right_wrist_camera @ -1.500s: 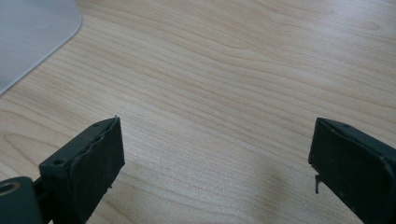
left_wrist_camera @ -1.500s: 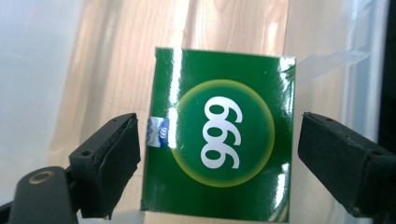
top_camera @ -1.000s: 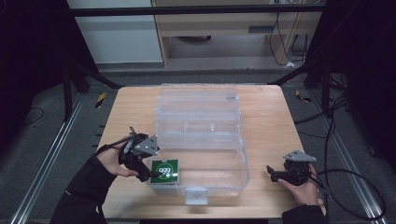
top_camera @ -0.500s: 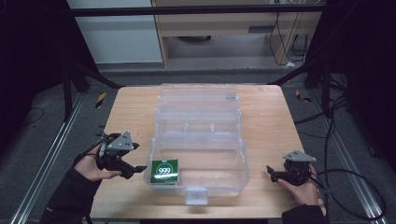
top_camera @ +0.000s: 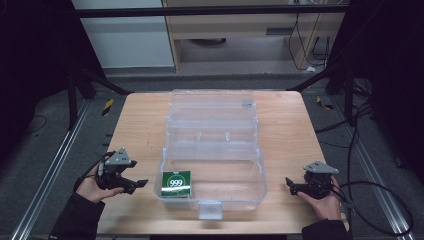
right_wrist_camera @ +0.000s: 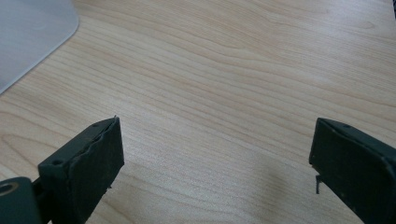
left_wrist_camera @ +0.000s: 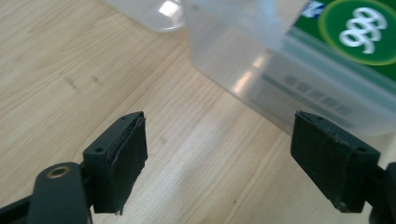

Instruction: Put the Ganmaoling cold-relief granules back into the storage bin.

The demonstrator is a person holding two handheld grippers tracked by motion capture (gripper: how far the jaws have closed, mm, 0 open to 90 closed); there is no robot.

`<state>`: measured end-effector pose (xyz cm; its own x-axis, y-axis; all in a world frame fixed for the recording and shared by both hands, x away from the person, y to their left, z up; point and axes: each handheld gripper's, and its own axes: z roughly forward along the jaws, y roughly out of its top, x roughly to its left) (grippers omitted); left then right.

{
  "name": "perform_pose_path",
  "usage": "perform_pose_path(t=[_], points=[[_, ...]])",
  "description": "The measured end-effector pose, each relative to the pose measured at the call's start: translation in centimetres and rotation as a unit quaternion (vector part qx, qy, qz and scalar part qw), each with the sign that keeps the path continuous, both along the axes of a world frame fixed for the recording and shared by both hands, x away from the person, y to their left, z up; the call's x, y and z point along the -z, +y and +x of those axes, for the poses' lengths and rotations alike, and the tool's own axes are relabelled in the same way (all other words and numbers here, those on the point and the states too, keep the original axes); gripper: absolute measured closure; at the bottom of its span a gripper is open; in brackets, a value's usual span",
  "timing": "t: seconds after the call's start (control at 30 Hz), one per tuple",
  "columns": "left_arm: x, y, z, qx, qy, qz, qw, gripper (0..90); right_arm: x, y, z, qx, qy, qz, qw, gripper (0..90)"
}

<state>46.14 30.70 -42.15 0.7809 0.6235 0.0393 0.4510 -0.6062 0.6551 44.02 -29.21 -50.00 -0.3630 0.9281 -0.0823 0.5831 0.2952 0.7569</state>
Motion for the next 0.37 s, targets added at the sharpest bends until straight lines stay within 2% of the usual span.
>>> perform_pose_path(t=[0.13, 0.23, 0.37], points=[[1.0, 0.7, 0.2, -0.042, -0.005, -0.015, 0.999, 17.6, 0.0, 0.0, 0.0, 0.0, 0.001, 0.001, 1.0, 3.6], [1.7, 1.1, 0.3, -0.061, -0.004, -0.022, 0.9979, 17.7, 0.0, 0.0, 0.0, 0.0, 0.0, 0.0, 1.0, 3.5], [2.4, 1.5, 0.5, -0.089, -0.006, -0.012, 0.996, 17.5, 0.0, 0.0, 0.0, 0.001, 0.0, 0.002, 1.0, 3.4]])
